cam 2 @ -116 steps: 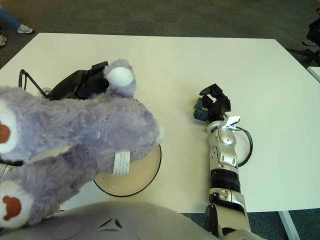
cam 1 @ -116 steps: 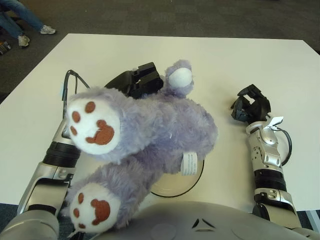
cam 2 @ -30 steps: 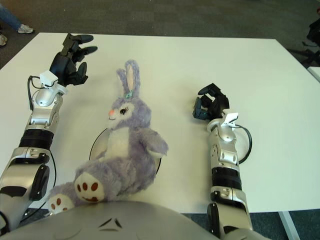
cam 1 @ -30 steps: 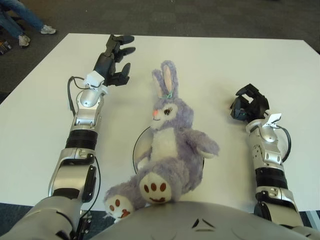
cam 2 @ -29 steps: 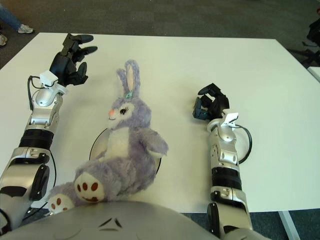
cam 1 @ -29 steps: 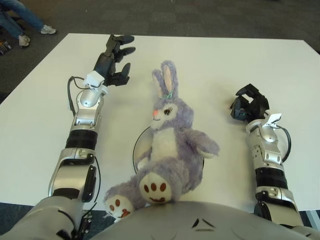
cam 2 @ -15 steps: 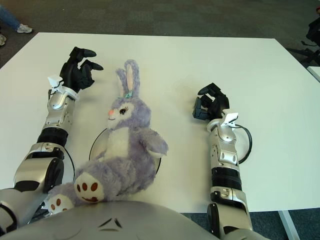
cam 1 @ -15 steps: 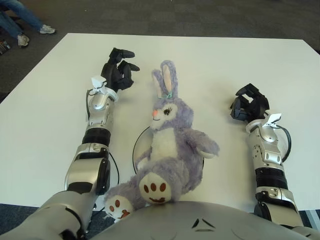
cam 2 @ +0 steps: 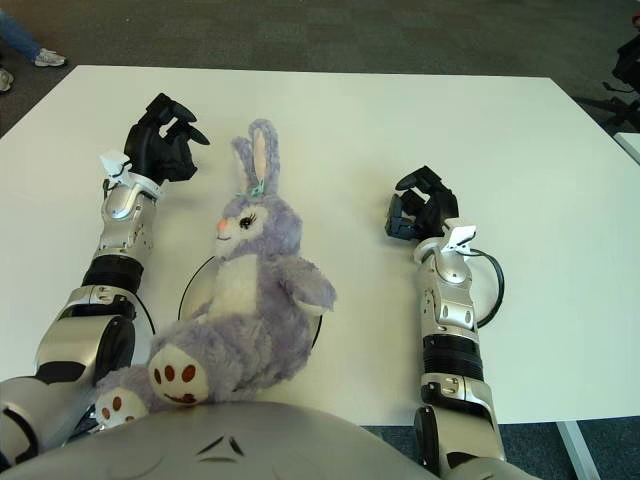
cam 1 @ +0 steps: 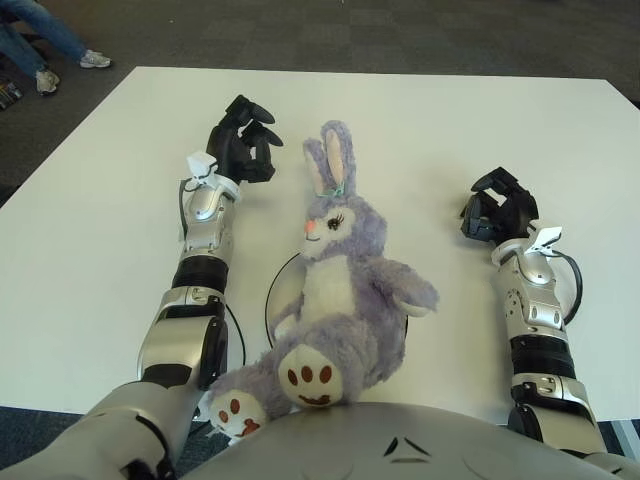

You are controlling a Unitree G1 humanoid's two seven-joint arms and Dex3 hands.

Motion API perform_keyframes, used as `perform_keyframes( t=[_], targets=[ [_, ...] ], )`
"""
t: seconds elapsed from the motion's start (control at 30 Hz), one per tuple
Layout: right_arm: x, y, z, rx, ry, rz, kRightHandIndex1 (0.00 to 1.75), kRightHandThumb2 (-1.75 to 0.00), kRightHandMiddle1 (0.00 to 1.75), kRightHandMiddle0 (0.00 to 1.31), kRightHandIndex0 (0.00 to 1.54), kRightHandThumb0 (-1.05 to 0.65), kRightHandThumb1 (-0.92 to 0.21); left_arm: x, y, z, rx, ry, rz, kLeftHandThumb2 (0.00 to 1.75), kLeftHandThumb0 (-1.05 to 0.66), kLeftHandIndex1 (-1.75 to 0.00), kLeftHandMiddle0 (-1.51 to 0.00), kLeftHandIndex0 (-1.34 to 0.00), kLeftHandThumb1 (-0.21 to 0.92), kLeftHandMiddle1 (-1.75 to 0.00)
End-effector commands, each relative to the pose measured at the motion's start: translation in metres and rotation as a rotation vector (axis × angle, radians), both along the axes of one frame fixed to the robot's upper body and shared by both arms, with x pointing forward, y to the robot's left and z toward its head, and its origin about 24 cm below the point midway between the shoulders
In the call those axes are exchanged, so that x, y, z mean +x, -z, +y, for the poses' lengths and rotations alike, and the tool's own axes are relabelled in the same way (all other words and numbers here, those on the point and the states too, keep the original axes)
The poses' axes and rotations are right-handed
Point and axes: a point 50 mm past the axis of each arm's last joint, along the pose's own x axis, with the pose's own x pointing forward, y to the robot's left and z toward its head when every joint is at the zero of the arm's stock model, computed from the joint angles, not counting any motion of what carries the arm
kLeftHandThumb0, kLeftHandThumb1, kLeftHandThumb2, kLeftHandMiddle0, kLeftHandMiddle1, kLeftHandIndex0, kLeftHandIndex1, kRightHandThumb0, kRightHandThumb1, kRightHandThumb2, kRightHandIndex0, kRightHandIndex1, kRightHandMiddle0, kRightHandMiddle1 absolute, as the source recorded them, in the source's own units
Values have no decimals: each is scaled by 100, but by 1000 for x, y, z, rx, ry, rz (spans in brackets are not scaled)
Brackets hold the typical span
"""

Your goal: Put the doll into the plate.

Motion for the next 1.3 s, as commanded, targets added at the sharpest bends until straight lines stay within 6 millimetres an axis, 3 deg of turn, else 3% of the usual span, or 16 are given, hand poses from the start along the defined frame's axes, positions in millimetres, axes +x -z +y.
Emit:
perform_keyframes(
  t=[0.0, 0.17, 0.27, 0.43, 1.07, 1.27],
  targets=[
    [-10, 25, 1, 20, 11, 122, 175, -149, 161, 66, 68, -1, -13, -3, 11, 2, -44, -1, 39, 150, -1, -175, -61, -61, 16, -175],
    [-10, 25, -1, 23, 13, 123, 175, -149, 161, 66, 68, -1, -13, -3, 28, 5, -66, -14, 111, 154, -1, -175, -64, -63, 12, -175],
    [-10, 25, -2, 23, 14, 124, 175, -149, 161, 66, 67, -1, -13, -3, 32, 5, -63, -14, 132, 163, -1, -158, -83, -74, -1, -175],
    [-9, 25, -4, 23, 14, 124, 175, -149, 161, 66, 68, -1, -13, -6, 41, 8, -36, 2, 159, 173, -2, -156, -93, -78, -10, -175],
    [-8, 28, -7, 22, 13, 144, 175, -149, 160, 65, 69, -1, -13, -12, 68, 11, -56, -15, 243, 175, -1, -166, -93, -72, -9, -175],
    [-8, 29, -7, 18, 17, 145, 175, -149, 160, 65, 70, -1, -13, -16, 76, 9, -74, -16, 264, 175, -1, -162, -94, -74, -10, -175]
  ],
)
